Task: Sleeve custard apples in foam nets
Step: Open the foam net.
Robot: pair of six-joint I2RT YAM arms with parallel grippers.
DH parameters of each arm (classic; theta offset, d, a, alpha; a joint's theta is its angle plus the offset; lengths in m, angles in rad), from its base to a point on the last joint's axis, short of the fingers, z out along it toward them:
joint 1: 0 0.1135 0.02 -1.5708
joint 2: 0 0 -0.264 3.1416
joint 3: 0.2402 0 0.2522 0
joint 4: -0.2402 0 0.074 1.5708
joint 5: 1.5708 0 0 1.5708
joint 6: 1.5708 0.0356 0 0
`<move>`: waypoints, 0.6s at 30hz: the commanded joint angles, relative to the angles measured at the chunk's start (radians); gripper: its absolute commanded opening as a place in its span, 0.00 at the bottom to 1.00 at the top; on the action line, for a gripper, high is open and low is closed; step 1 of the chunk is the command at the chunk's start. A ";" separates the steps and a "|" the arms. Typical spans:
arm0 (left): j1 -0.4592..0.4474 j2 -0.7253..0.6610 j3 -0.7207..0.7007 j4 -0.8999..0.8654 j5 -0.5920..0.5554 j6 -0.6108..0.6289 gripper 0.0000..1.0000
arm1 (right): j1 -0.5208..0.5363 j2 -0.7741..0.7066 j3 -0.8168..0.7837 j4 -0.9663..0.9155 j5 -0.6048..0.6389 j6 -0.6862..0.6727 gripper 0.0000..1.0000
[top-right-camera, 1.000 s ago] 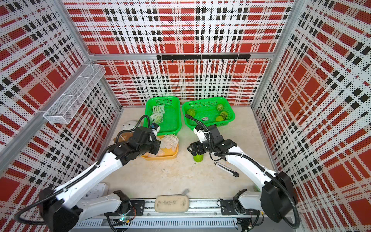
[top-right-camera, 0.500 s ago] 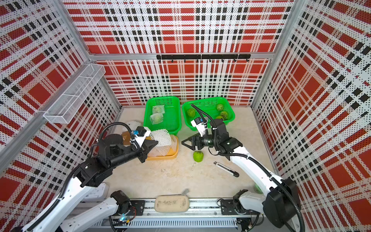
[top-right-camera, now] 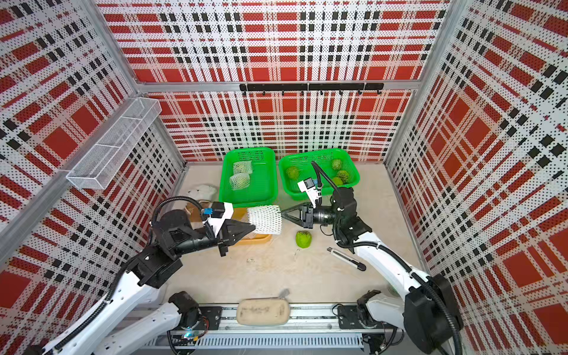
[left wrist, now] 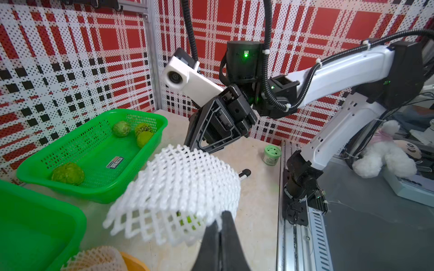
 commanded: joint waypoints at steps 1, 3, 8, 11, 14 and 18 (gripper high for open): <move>0.024 -0.017 -0.005 0.086 0.063 -0.034 0.00 | -0.001 -0.045 -0.007 0.089 -0.030 0.023 0.16; 0.028 -0.019 -0.012 0.096 0.068 -0.041 0.00 | -0.001 -0.050 -0.010 0.092 -0.033 0.025 0.16; 0.040 -0.026 -0.033 0.130 0.079 -0.061 0.00 | 0.028 -0.056 -0.013 0.159 -0.053 0.058 0.16; 0.043 -0.023 -0.036 0.142 0.102 -0.068 0.00 | 0.063 -0.054 0.001 0.164 -0.052 0.051 0.16; 0.050 -0.021 -0.038 0.144 0.136 -0.071 0.00 | 0.092 -0.049 0.018 0.160 -0.048 0.035 0.16; 0.069 -0.023 -0.059 0.194 0.207 -0.107 0.00 | 0.116 -0.024 0.043 0.166 -0.049 0.030 0.17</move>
